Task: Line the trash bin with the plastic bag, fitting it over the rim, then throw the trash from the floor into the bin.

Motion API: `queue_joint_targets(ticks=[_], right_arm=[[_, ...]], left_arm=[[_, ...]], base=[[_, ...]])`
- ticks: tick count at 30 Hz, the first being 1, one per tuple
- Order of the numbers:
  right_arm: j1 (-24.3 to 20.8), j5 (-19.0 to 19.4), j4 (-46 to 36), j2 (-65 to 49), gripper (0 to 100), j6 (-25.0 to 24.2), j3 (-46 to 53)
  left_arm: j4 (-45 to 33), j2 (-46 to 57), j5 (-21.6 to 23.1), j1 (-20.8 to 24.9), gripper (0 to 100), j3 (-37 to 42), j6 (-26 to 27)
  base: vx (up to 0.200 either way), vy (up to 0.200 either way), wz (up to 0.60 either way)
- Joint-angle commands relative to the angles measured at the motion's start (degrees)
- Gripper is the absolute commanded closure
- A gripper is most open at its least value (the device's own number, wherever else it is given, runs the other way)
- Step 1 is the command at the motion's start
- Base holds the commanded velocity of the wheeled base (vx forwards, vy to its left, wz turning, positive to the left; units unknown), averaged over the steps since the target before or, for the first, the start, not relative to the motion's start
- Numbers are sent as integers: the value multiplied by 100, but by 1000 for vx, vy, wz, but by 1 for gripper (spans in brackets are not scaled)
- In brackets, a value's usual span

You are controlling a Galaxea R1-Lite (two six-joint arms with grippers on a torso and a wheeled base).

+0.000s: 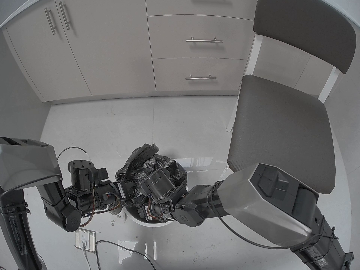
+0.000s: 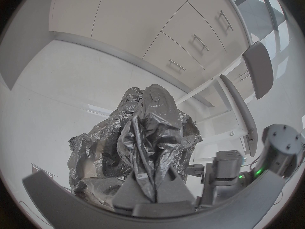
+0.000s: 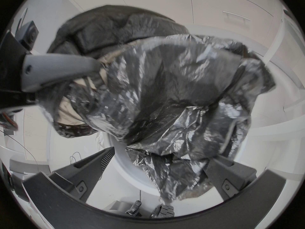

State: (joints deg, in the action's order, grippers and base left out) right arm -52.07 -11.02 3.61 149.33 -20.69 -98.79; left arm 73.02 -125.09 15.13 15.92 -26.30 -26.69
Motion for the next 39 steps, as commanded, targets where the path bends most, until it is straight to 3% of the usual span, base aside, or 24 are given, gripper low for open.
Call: queue_joint_targets(ticks=[1, 9, 17, 26, 39], right_arm=[[-155, 3, 17, -704, 0, -137, 501], [-348, -5, 61, -1319, 0, -348, 1011], [47, -32, 96, -1266, 0, -296, 475], [390, -14, 290, -581, 0, -252, -281], [434, 47, 281, 359, 0, -331, -835]], left_arm=[[2, 2, -1, -1, 100, -7, -3], [2, 2, 8, -10, 100, -7, -30], [2, 20, 8, -10, 100, -7, -39], [2, 46, -1, -1, 100, -78, -39], [2, 46, -1, -1, 100, -104, -30]], base=[[0, 0, 0], [0, 0, 0], [0, 0, 0], [0, 0, 0], [0, 0, 0]])
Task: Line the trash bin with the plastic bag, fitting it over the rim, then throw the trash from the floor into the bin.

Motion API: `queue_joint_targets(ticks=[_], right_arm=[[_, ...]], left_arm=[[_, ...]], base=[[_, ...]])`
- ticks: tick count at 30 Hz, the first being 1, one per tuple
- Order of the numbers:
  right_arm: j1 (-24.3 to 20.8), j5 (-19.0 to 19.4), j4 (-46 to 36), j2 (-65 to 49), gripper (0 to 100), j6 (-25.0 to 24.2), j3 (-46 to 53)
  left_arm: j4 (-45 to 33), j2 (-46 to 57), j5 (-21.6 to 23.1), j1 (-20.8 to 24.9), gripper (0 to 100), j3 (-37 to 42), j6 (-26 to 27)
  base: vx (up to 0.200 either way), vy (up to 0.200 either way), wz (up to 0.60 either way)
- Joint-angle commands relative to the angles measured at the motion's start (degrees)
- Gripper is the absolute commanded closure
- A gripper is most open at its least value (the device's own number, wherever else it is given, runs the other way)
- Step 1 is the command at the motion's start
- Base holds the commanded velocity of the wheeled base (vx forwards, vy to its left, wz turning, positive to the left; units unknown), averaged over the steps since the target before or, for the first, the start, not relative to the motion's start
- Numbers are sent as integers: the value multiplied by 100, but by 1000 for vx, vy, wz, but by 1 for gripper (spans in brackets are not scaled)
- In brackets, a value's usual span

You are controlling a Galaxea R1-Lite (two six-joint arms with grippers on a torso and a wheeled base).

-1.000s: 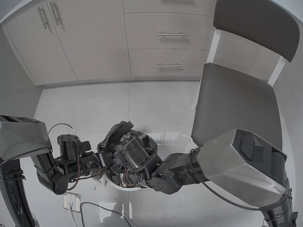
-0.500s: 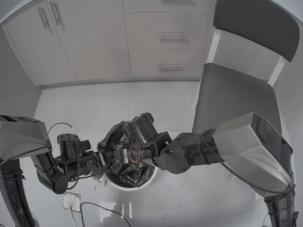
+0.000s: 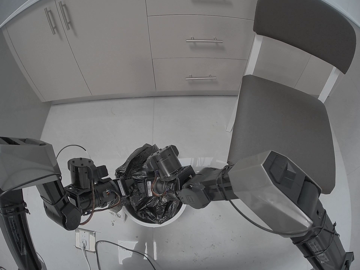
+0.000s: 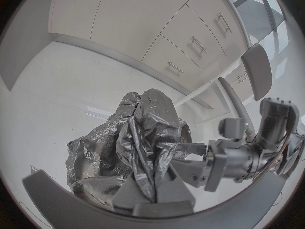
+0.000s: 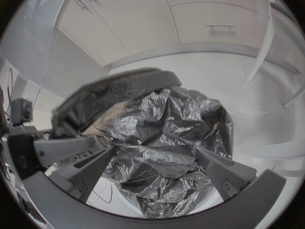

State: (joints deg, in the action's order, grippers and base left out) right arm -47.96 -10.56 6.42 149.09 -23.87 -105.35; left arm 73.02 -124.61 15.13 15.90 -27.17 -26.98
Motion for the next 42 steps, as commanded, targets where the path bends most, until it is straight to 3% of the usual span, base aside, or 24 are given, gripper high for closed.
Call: queue_joint_targets(ticks=[1, 31, 37, 42], right_arm=[[32, 10, -27, 437, 0, -12, -240], [225, 10, -493, 1280, 0, 31, -924], [217, 10, -493, 1078, 0, 5, -924], [111, -17, -968, 401, 0, -12, -924]], left_arm=[[2, 7, -1, 1, 100, -42, 0], [-7, -2, -1, 19, 100, -122, 0], [-7, 25, -10, 19, 100, -122, 0], [2, 33, -1, 28, 100, -113, 0]], base=[[0, 0, 0], [0, 0, 0], [0, 0, 0], [0, 0, 0]])
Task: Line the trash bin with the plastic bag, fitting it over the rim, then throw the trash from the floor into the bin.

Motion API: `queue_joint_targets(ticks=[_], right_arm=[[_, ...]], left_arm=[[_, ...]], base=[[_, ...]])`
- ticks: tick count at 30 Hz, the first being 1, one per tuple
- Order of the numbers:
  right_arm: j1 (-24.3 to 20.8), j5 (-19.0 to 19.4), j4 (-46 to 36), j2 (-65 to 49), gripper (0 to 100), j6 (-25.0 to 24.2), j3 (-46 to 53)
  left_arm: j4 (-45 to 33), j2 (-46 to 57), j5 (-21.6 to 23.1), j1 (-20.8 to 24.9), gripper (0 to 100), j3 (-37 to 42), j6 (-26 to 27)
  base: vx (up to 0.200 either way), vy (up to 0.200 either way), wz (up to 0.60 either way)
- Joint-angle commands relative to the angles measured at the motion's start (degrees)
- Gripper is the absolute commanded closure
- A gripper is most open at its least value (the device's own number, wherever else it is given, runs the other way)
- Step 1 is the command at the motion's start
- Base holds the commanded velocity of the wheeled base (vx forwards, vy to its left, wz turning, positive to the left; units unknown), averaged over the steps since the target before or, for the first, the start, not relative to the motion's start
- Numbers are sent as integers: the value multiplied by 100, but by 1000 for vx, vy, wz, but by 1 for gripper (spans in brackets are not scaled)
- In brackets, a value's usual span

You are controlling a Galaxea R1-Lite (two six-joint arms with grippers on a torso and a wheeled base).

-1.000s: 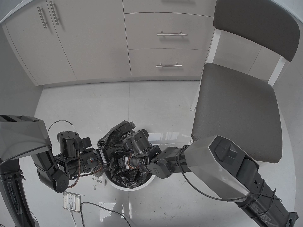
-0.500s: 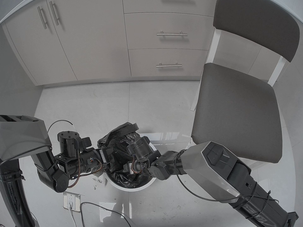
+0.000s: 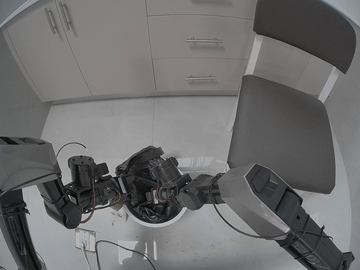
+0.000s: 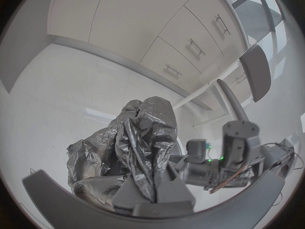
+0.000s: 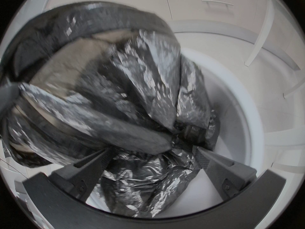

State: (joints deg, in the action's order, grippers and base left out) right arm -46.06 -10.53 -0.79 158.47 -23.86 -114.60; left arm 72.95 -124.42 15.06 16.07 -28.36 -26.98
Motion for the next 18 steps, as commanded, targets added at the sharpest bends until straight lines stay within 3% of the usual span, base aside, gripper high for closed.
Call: queue_joint_targets(ticks=[1, 5, 13, 18], right_arm=[[-88, -19, -264, -554, 0, -14, 1], [-184, -81, -729, -1028, 0, -40, 1], [-114, -415, -870, -1635, 0, -40, 175], [97, -423, -940, -1951, 0, -198, 237]], left_arm=[[9, 5, 6, 10, 100, 5, 0], [9, 5, -3, 19, 100, 5, 0], [9, 23, -11, 46, 100, 41, 52], [9, 14, -231, 397, 100, 49, 123]], base=[[0, 0, 0], [0, 0, 0], [0, 0, 0], [0, 0, 0]])
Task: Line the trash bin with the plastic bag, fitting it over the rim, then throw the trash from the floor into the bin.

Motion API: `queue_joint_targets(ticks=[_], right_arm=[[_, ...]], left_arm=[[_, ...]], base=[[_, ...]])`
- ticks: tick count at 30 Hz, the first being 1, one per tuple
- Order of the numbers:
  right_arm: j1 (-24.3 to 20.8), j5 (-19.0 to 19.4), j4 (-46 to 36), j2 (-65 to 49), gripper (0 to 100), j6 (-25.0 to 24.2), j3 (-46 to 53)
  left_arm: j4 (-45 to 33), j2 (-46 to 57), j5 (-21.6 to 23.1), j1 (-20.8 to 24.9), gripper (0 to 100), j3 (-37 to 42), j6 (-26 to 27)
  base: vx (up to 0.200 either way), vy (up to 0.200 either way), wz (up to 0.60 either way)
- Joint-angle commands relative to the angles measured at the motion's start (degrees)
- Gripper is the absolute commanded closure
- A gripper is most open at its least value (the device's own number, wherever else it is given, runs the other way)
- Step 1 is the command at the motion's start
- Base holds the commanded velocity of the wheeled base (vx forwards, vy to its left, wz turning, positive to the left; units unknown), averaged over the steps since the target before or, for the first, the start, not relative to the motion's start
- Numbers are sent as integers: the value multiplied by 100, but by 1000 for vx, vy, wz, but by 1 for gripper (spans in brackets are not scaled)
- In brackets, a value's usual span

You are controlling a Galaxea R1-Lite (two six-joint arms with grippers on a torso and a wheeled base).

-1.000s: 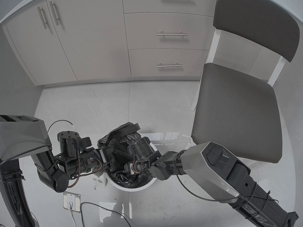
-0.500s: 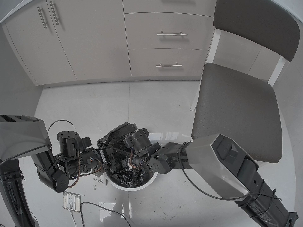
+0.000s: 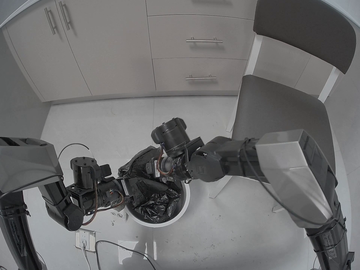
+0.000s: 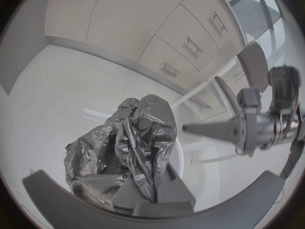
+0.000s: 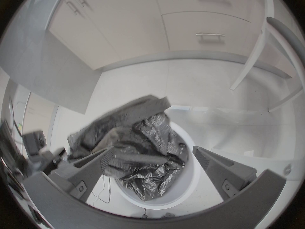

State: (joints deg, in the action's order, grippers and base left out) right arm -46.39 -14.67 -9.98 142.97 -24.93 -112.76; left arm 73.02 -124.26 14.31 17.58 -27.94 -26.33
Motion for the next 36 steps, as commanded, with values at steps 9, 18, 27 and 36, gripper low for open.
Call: queue_joint_targets(ticks=[9, 18, 27, 36], right_arm=[[95, 8, -425, -648, 0, -284, 114], [-2, 8, -557, -630, 0, -363, 158], [-72, 16, -548, -595, 0, -372, 378], [-72, 16, -548, -577, 0, -372, 685]], left_arm=[[2, -19, -851, 1336, 100, 26, 629], [2, -406, -1334, 1775, 100, -10, 1332], [63, -986, -1783, 2136, 100, -36, 1948], [450, -1224, -1888, 2496, 100, -62, 1974]], base=[[0, 0, 0], [0, 0, 0], [0, 0, 0], [0, 0, 0]])
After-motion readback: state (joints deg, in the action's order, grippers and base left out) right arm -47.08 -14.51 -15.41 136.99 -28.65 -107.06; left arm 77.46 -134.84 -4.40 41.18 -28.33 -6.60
